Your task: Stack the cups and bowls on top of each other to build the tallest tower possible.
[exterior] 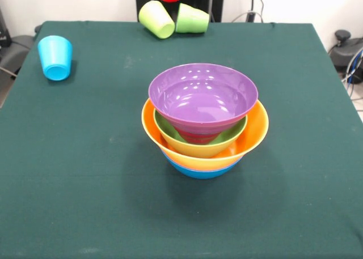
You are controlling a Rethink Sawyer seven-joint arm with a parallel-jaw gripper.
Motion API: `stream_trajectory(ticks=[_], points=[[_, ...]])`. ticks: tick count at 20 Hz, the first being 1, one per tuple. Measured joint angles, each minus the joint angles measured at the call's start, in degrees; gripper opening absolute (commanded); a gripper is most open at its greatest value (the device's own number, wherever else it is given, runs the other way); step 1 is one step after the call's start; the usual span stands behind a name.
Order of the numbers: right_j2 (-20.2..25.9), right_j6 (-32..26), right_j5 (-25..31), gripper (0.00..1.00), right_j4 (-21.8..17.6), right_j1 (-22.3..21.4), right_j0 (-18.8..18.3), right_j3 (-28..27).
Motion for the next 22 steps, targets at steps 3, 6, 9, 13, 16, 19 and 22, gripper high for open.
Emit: stream_trajectory(ticks=[3, 6, 9, 13, 16, 19, 22], points=[[0.54, 0.0, -0.25, 0.0, -0.01, 0.49, 0.04, -1.67], [1.49, 0.0, -0.42, 0.0, 0.0, 0.89, 0.03, -3.29], [2.06, 0.0, -0.4, 0.0, 0.08, 0.76, -0.02, -3.41], [3.0, 0.0, -0.4, 0.0, 2.26, -0.19, -0.88, -1.92], [3.21, 0.0, -0.42, 0.0, 4.44, -1.14, -1.77, 0.16], [3.19, 0.0, -0.4, 0.0, 5.81, -1.97, -2.66, 2.45], [3.17, 0.0, -0.43, 0.0, 5.92, -2.75, -3.61, 5.14]])
